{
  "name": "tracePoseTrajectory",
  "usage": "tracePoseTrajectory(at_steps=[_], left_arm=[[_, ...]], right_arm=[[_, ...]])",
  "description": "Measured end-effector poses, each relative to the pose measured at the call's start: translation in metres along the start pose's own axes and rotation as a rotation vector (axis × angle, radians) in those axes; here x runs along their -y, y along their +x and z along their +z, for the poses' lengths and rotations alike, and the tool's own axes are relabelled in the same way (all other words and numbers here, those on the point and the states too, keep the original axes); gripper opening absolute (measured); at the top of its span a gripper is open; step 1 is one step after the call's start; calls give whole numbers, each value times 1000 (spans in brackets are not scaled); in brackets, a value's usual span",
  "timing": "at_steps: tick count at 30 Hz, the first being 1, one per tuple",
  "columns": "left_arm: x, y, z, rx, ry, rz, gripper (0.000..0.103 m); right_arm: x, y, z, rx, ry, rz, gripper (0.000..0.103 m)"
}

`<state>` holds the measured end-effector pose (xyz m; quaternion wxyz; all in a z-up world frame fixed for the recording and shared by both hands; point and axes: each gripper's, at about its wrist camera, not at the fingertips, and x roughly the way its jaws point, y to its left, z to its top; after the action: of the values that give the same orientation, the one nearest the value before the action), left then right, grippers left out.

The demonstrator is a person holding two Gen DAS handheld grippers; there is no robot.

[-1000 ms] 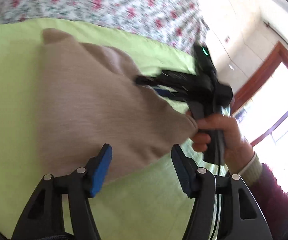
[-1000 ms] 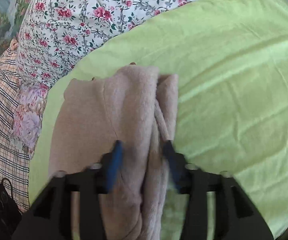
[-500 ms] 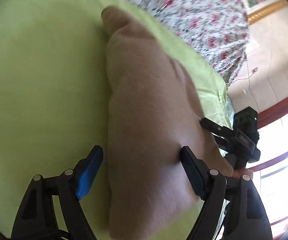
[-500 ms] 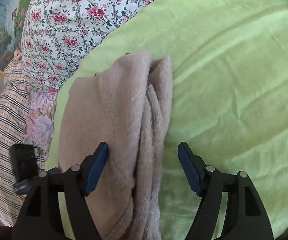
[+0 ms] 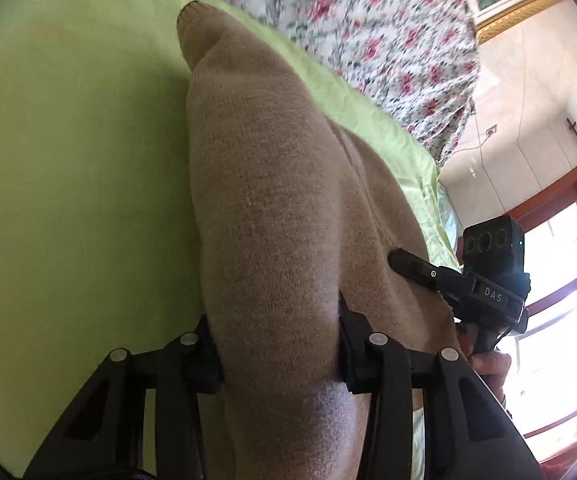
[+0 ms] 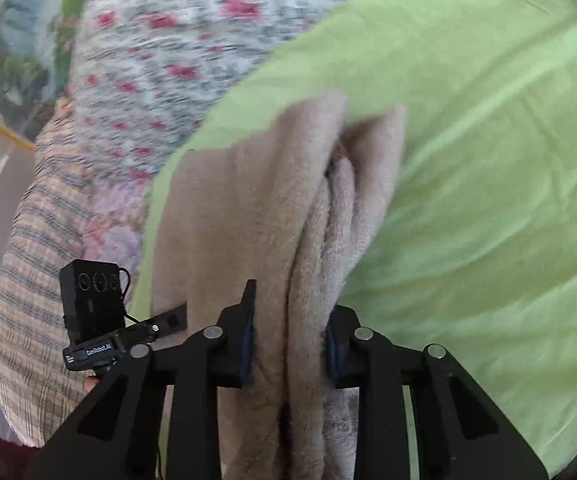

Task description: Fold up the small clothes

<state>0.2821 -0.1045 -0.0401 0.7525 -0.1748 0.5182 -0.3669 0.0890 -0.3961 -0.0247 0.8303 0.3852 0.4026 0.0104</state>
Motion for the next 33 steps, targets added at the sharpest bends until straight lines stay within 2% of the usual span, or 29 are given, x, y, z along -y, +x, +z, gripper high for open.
tracePoseTrajectory(at_steps=[7,11,14,15,18,19,21,22,25,27,29,30,32,33], left_arm=[[-23,-105,-50,34,-19,69,42],[-47,-139,-77,25,-47,117,42],[-77,-138,-100,-3,-101,144,47],[-88,-139,-106,2,-120,135,52],[-100,-144,-111,30,-176,69,58],[-99,-145,-110,37,-180,64,58],[-100,-155,-105,72,-176,80,63],[-105,-162,-104,84,-174,87,65],[-108,-172,-83,145,-195,98,67],[-117,-174,-63,179,-225,111,67],[-129,-172,-50,185,-256,116,67],[-134,-171,-46,185,-268,118,67],[-141,-163,-35,181,-280,134,67],[-146,-162,-35,178,-282,147,66]], right_arm=[[-66,49,-52,-72,-49,166,29],[-80,84,-82,-135,-52,197,29],[-79,108,-101,-179,-57,132,29],[-77,111,-105,-179,-70,97,30],[-75,108,-104,-177,-59,89,38],[-77,106,-102,-182,-70,62,40],[-82,100,-98,-183,-100,-13,58],[-85,93,-92,-159,-124,-63,60],[-98,78,-71,-59,-179,-157,60],[-106,79,-55,-37,-196,-124,60],[-109,95,-38,-71,-191,-116,60],[-108,110,-30,-94,-187,-139,58],[-101,128,-24,-127,-162,-165,45],[-97,134,-23,-141,-141,-141,20]])
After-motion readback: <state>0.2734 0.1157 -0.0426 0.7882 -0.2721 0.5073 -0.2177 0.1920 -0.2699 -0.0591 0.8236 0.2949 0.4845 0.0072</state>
